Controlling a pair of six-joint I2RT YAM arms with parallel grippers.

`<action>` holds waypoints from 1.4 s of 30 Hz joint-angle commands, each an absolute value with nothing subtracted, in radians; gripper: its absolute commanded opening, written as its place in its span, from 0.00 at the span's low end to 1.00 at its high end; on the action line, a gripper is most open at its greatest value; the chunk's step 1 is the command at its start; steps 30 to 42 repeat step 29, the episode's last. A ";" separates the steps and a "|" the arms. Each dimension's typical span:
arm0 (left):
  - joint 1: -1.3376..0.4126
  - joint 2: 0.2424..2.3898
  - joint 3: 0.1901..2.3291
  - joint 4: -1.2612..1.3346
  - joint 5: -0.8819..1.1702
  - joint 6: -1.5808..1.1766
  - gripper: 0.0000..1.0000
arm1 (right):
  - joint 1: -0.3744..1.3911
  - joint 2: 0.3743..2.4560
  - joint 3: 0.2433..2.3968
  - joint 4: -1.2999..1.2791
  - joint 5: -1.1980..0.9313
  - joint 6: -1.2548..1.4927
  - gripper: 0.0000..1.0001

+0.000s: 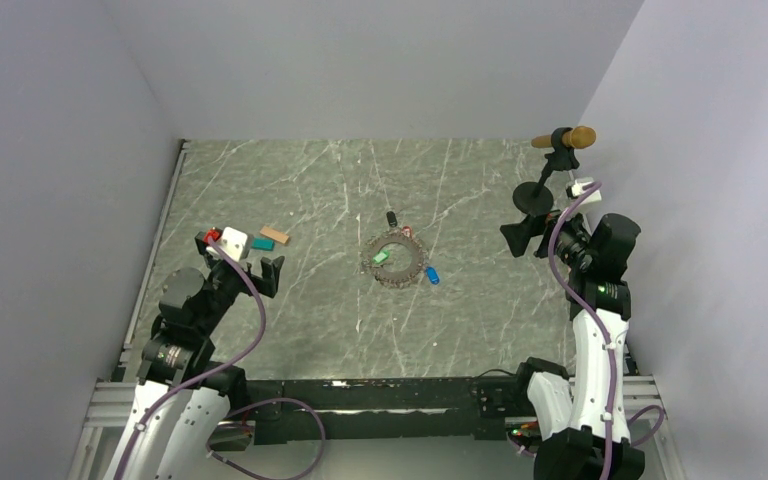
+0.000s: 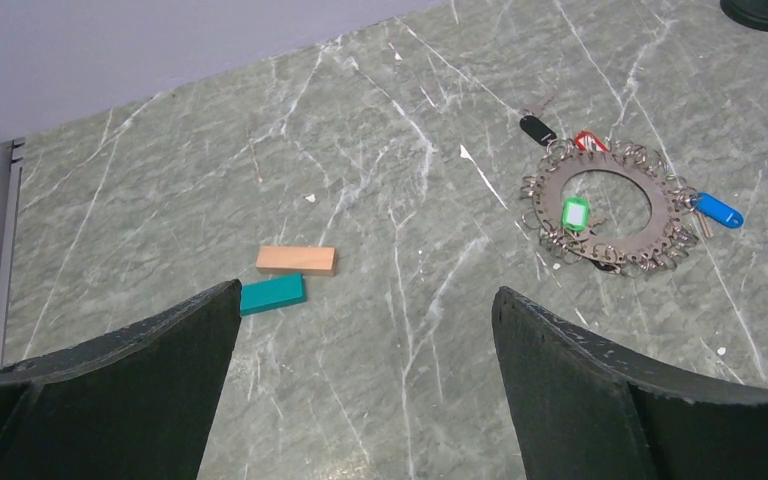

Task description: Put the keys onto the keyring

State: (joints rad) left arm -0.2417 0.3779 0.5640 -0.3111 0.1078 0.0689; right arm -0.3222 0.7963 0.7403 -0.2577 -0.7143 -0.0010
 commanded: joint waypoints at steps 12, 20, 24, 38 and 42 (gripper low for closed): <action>-0.245 0.377 0.566 -0.272 0.107 0.095 0.99 | -0.331 0.805 0.773 -0.263 -0.703 -0.015 1.00; -0.245 0.377 0.568 -0.273 0.110 0.095 0.99 | -0.331 0.808 0.770 -0.259 -0.689 -0.008 1.00; -0.245 0.377 0.568 -0.272 0.110 0.095 0.99 | -0.331 0.806 0.769 -0.257 -0.683 -0.003 1.00; -0.245 0.377 0.568 -0.272 0.110 0.095 1.00 | -0.330 0.804 0.765 -0.252 -0.679 -0.001 1.00; -0.245 0.377 0.568 -0.272 0.110 0.095 1.00 | -0.330 0.804 0.765 -0.252 -0.679 -0.001 1.00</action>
